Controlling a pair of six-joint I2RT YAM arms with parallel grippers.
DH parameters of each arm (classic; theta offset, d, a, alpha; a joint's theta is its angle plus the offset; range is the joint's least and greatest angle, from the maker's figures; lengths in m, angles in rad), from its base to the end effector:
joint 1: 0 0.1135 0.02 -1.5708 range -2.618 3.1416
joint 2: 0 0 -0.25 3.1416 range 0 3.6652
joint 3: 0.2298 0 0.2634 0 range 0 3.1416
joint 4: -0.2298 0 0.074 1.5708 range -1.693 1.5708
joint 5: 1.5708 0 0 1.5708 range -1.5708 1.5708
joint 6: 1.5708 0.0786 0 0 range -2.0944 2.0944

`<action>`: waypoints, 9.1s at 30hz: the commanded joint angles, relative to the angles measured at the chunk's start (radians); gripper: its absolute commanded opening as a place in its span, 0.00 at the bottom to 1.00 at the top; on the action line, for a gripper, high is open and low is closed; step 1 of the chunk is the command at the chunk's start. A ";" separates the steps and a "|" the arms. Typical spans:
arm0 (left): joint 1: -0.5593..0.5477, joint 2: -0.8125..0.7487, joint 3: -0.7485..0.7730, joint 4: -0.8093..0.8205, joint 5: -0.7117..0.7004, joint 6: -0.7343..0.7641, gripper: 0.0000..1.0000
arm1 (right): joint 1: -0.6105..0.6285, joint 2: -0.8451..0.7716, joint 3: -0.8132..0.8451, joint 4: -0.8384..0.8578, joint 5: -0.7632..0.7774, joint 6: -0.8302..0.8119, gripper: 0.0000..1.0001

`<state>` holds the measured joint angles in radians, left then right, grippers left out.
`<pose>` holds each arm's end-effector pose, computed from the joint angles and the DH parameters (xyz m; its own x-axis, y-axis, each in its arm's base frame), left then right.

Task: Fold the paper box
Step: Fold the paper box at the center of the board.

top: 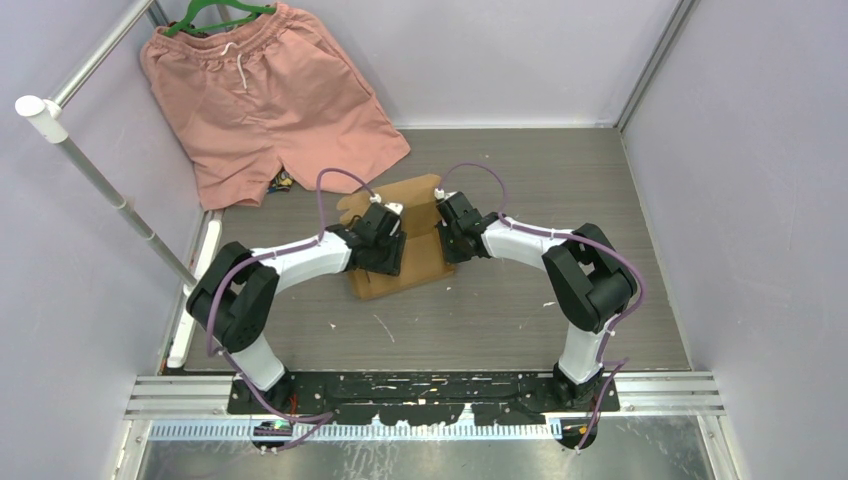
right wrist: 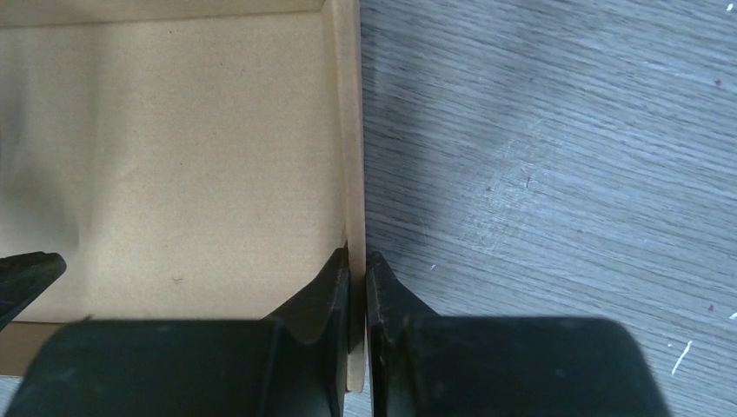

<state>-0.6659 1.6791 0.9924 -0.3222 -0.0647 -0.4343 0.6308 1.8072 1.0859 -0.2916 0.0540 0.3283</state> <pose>0.2899 -0.2213 0.1168 -0.8517 0.1351 -0.5064 0.2547 0.9511 -0.1746 0.3187 0.2275 0.1029 -0.8310 -0.2082 -0.5159 -0.3147 0.9406 0.1274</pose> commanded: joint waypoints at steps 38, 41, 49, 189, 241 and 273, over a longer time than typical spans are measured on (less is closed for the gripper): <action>-0.112 0.123 0.059 0.071 -0.055 0.055 0.31 | -0.006 0.045 0.113 0.025 0.046 0.011 0.31; -0.114 0.126 0.060 0.075 -0.047 0.057 0.31 | -0.010 0.048 0.116 0.047 0.036 0.012 0.32; -0.115 0.131 0.060 0.076 -0.036 0.062 0.31 | -0.017 0.052 0.105 0.117 0.004 0.008 0.38; -0.041 0.331 0.285 0.018 -0.145 0.062 0.57 | -0.115 -0.177 -0.304 0.374 0.089 0.000 0.09; -0.049 0.356 0.225 0.065 -0.064 0.088 0.33 | -0.116 0.016 -0.012 0.267 0.309 -0.126 0.18; -0.044 0.304 0.292 -0.024 -0.023 0.108 0.40 | -0.122 0.045 -0.026 0.234 0.325 -0.072 0.34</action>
<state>-0.7128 1.9785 1.2816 -0.1799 -0.1287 -0.3325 0.5232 1.8706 1.0660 -0.0441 0.3958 0.2104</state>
